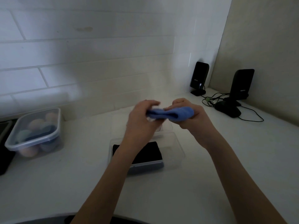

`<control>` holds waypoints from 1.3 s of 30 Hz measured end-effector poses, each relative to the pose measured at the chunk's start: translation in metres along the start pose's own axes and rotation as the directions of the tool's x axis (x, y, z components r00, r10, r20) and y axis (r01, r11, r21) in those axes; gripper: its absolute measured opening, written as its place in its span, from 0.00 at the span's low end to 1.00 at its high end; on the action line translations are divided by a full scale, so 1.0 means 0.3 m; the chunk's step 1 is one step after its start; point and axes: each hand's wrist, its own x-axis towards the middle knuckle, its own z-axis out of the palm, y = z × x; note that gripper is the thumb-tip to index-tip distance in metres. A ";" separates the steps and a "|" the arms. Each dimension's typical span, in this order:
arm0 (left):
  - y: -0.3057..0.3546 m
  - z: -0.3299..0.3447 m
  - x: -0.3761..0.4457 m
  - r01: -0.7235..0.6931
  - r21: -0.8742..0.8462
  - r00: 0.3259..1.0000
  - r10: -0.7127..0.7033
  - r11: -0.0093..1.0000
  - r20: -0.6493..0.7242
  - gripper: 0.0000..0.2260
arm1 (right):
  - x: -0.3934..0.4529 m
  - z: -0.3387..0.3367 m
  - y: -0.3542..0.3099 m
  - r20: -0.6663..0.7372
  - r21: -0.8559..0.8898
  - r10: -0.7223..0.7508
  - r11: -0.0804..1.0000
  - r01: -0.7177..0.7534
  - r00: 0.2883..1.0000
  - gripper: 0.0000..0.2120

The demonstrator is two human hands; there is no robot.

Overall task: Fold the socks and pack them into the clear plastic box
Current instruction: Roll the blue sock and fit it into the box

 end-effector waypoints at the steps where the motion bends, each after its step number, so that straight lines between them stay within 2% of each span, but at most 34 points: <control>1: 0.000 -0.010 -0.006 0.029 -0.064 0.995 -0.035 0.998 -0.091 0.13 | 0.002 -0.008 0.001 -0.018 0.026 -0.120 0.992 0.120 0.993 0.17; 3: 0.026 -0.041 -0.031 0.199 -0.182 0.961 -0.228 0.963 -0.155 0.08 | -0.015 -0.006 -0.005 -0.071 0.109 -0.266 0.956 0.273 0.961 0.13; 4: 0.043 -0.048 -0.038 0.312 -0.291 0.934 -0.348 0.904 -0.079 0.06 | -0.026 0.001 -0.008 -0.059 0.159 -0.271 0.948 0.277 0.961 0.13; 6: 0.073 -0.051 -0.037 0.534 -0.537 0.833 -0.516 0.653 0.201 0.12 | -0.029 0.021 -0.006 -0.041 0.179 -0.283 0.941 0.286 0.958 0.14; 8: 0.088 -0.050 -0.030 0.625 -0.672 0.750 -0.547 0.397 0.373 0.22 | -0.031 0.040 -0.010 -0.018 0.119 -0.269 0.956 0.270 0.963 0.17; 10: 0.073 -0.044 -0.037 0.606 -0.738 0.744 -0.540 0.296 0.394 0.27 | -0.039 0.052 -0.019 -0.013 0.065 -0.261 0.963 0.261 0.965 0.21; 11: 0.058 -0.040 -0.041 0.585 -0.752 0.763 -0.520 0.305 0.383 0.27 | -0.043 0.058 -0.021 -0.004 0.040 -0.259 0.965 0.259 0.966 0.21; 14: 0.028 -0.039 -0.058 0.531 -0.740 0.818 -0.479 0.414 0.319 0.18 | -0.054 0.076 -0.026 0.044 -0.004 -0.255 0.967 0.256 0.966 0.21; 17: 0.022 -0.053 -0.061 0.498 -0.757 0.843 -0.441 0.423 0.308 0.15 | -0.052 0.088 -0.031 0.077 -0.018 -0.236 0.971 0.238 0.969 0.20; 20: 0.028 -0.058 -0.067 0.515 -0.751 0.840 -0.421 0.414 0.344 0.15 | -0.043 0.088 -0.030 0.017 0.045 -0.222 0.974 0.221 0.975 0.15; 24: 0.022 -0.047 -0.070 0.525 -0.713 0.839 -0.422 0.464 0.343 0.13 | -0.037 0.097 -0.031 -0.067 0.093 -0.185 0.977 0.191 0.980 0.13; 28: 0.016 -0.044 -0.074 0.565 -0.697 0.817 -0.416 0.441 0.399 0.16 | -0.034 0.111 -0.038 -0.151 0.161 -0.158 0.970 0.182 0.976 0.11; 32: 0.023 -0.039 -0.088 0.518 -0.652 0.855 -0.341 0.553 0.390 0.16 | -0.035 0.121 -0.040 -0.226 0.223 -0.110 0.962 0.161 0.968 0.09; 36: 0.033 -0.043 -0.092 0.503 -0.663 0.864 -0.300 0.555 0.404 0.16 | -0.036 0.118 -0.037 -0.248 0.268 -0.068 0.954 0.136 0.966 0.02; 39: 0.034 -0.043 -0.092 0.515 -0.632 0.855 -0.301 0.579 0.422 0.17 | -0.039 0.119 -0.039 -0.257 0.280 -0.041 0.953 0.115 0.966 0.03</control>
